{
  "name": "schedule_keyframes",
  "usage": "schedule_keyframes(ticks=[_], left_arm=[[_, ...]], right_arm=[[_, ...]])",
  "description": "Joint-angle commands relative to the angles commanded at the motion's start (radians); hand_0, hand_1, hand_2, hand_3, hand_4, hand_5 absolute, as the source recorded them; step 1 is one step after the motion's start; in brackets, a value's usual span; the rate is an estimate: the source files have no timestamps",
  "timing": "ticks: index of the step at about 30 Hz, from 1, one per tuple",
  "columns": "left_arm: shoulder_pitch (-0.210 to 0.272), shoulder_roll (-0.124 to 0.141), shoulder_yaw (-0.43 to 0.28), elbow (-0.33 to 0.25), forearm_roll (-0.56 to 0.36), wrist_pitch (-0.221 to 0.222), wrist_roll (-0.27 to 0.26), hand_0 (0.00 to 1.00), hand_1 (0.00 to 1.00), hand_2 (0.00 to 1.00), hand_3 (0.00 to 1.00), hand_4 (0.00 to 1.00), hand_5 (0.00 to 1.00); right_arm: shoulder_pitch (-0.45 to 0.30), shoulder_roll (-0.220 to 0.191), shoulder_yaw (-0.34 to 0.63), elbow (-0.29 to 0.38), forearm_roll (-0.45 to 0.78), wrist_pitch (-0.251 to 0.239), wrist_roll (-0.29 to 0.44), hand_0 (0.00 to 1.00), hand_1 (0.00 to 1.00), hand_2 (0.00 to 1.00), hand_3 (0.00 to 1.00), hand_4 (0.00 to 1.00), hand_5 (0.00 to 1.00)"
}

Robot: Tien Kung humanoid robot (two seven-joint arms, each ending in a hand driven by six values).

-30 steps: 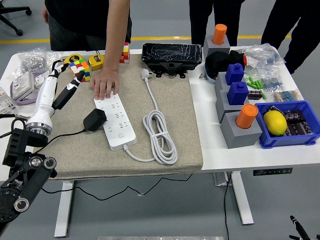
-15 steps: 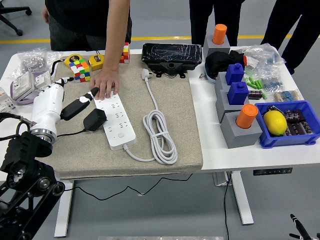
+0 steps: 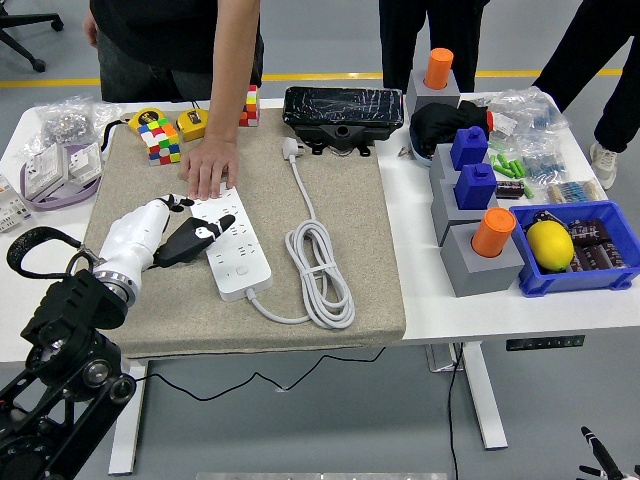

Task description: Pick up the plug,place it near the board,insert it into the board,press the button

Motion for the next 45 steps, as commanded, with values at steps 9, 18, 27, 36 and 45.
schedule_keyframes(ticks=[9,18,27,36,45], left_arm=[[0.007,-0.007,-0.020,0.039,-0.003,-0.041,0.000,0.814,0.814,0.800,0.802,0.998,0.998],[0.009,-0.011,-0.012,0.058,-0.009,-0.054,0.000,0.822,0.816,0.805,0.801,0.998,0.998],[-0.006,-0.010,0.000,0.071,-0.011,-0.049,0.000,0.827,0.817,0.806,0.799,0.998,0.998],[-0.024,-0.010,0.030,0.084,-0.022,-0.055,0.000,0.834,0.820,0.808,0.797,0.998,0.998],[-0.039,-0.012,0.032,0.073,-0.019,-0.053,0.000,0.843,0.822,0.809,0.799,0.998,0.998]], right_arm=[[-0.002,-0.001,0.003,0.000,-0.001,0.000,-0.001,0.780,0.729,0.712,0.733,0.998,0.941],[-0.002,0.000,0.005,0.000,-0.003,-0.001,0.000,0.781,0.729,0.712,0.733,0.998,0.943],[-0.002,0.001,0.006,0.000,-0.003,-0.001,0.000,0.780,0.729,0.712,0.733,0.998,0.942],[-0.003,0.000,0.006,0.000,-0.004,-0.001,-0.001,0.781,0.729,0.712,0.733,0.998,0.942],[-0.003,-0.001,0.003,0.000,-0.003,0.000,-0.001,0.780,0.729,0.712,0.733,0.998,0.943]])
